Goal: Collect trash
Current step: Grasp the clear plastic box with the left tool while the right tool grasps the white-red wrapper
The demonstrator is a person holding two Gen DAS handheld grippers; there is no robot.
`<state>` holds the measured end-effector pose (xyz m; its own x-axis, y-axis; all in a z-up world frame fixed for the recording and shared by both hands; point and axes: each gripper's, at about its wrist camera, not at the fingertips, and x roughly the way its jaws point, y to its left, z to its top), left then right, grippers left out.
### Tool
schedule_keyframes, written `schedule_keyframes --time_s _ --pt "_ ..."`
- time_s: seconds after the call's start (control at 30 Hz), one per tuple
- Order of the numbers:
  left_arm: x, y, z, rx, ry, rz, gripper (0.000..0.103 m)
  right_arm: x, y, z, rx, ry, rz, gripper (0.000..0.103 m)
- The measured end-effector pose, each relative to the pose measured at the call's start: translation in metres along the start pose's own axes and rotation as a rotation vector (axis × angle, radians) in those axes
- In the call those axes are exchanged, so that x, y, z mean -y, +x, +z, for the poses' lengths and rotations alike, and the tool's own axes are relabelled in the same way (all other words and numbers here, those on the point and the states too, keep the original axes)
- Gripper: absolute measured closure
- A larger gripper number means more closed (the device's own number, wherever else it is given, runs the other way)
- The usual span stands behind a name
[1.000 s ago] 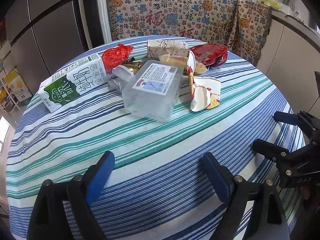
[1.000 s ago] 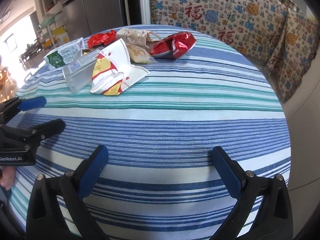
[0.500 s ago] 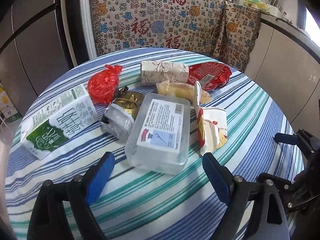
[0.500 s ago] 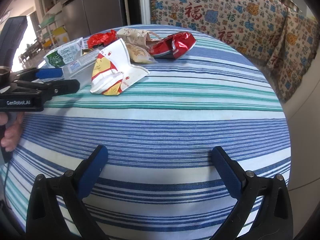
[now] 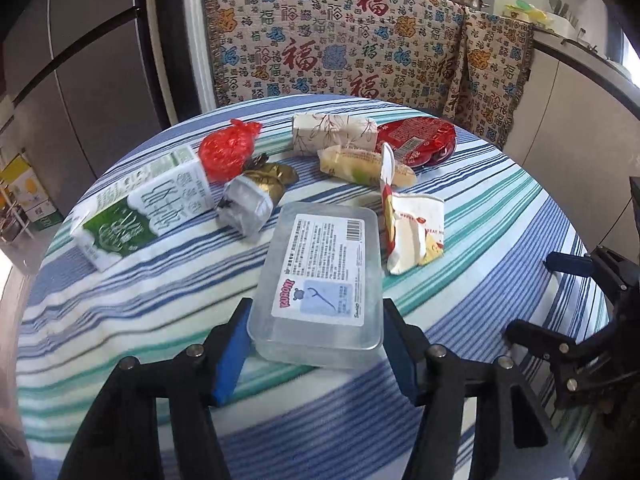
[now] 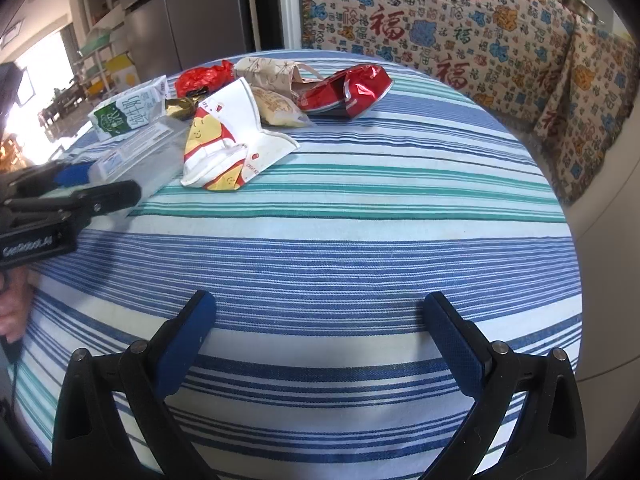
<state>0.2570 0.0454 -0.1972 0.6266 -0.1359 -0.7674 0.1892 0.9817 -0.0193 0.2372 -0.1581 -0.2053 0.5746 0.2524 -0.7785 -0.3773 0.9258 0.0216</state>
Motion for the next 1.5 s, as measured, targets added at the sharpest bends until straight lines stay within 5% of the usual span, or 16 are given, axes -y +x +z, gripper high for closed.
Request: schedule_keyframes --time_s 0.23,0.43,1.3,1.5 --pt "-0.005 -0.022 -0.030 -0.004 -0.040 0.056 0.036 0.001 0.000 0.000 0.000 -0.001 0.001 0.000" --pt "-0.010 -0.004 -0.022 -0.042 -0.033 0.044 0.029 0.001 0.000 0.000 0.000 -0.001 0.003 0.000" --pt "-0.016 0.001 -0.019 -0.044 -0.018 0.027 0.026 0.004 -0.002 -0.002 0.001 -0.007 -0.003 0.001" --pt "-0.019 -0.002 -0.021 -0.045 -0.010 0.020 0.026 -0.003 -0.004 0.012 0.014 -0.004 0.014 0.015"
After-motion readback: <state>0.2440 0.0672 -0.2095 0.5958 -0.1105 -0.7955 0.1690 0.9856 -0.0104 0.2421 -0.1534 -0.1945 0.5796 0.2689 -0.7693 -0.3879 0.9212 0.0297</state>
